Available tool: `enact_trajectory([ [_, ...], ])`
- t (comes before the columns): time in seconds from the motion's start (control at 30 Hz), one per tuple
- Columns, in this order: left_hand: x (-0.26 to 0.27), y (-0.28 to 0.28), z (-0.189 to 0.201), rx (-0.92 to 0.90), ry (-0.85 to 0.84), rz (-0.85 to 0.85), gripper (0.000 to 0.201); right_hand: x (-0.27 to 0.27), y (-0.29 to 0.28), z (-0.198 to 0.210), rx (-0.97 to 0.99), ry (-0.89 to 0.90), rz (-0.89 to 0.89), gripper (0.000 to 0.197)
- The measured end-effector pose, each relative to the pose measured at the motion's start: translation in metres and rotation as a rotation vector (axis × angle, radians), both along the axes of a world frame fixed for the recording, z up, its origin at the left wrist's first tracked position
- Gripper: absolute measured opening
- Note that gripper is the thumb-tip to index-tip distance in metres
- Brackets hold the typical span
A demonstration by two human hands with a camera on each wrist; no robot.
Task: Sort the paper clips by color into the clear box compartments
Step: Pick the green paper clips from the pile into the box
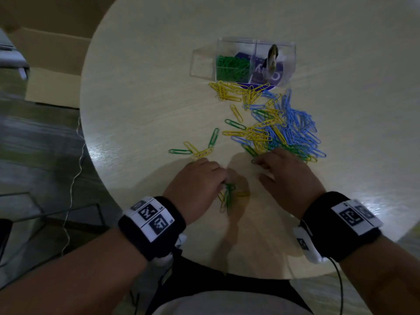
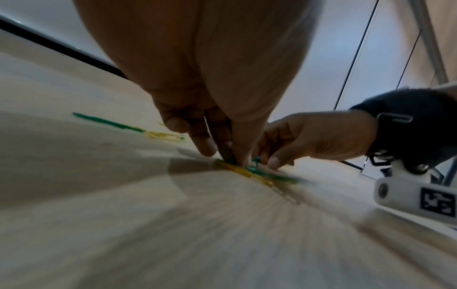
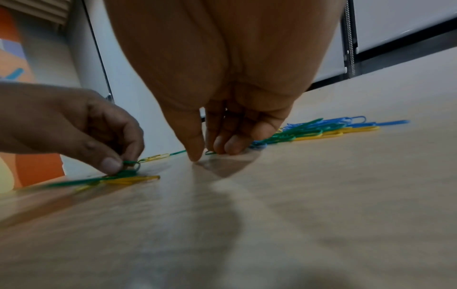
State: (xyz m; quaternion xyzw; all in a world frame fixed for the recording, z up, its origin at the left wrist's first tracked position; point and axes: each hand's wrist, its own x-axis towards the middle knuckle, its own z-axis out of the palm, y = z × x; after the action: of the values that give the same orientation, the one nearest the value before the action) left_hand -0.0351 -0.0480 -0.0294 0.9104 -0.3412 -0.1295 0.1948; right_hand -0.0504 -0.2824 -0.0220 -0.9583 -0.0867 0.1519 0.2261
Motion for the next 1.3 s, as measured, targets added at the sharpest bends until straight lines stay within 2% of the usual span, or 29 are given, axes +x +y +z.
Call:
enact_trajectory([
  [0.17,0.022,0.012,0.000,0.003,0.077,0.184,0.008,0.003,-0.001,0.000,0.034,-0.026,-0.067,0.015],
  [0.37,0.015,0.031,0.002,-0.032,0.043,0.268,0.019,-0.004,-0.012,0.005,0.024,-0.121,-0.158,0.026],
  [0.57,0.006,0.037,0.001,0.078,-0.022,0.125,0.016,-0.006,-0.014,0.005,-0.106,-0.093,-0.006,0.013],
  [0.67,0.005,0.035,0.007,0.222,-0.089,0.101,0.012,-0.005,-0.007,0.006,-0.158,-0.063,0.101,0.013],
  [0.73,0.008,0.039,0.011,0.272,-0.147,0.095,0.010,0.002,0.001,0.011,-0.108,-0.081,0.119,0.012],
  [0.83,0.027,0.060,0.013,0.223,-0.223,0.150,0.012,0.030,0.021,0.020,0.025,-0.189,0.128,0.009],
  [0.97,0.052,0.085,0.012,0.172,-0.165,0.164,0.017,0.083,0.057,0.020,0.069,-0.263,0.344,0.005],
  [1.07,0.052,0.087,0.010,0.181,-0.097,0.093,0.025,0.106,0.073,0.009,0.009,-0.163,0.510,0.010],
  [1.13,0.051,0.087,0.010,0.184,-0.078,0.102,0.022,0.109,0.076,0.003,-0.068,-0.108,0.573,0.019],
  [1.2,0.052,0.086,0.011,0.164,-0.045,0.170,0.020,0.108,0.076,0.003,-0.124,-0.077,0.535,0.020],
  [1.3,0.052,0.084,0.012,0.155,0.006,0.210,0.019,0.103,0.069,0.006,-0.123,-0.073,0.366,0.014],
])
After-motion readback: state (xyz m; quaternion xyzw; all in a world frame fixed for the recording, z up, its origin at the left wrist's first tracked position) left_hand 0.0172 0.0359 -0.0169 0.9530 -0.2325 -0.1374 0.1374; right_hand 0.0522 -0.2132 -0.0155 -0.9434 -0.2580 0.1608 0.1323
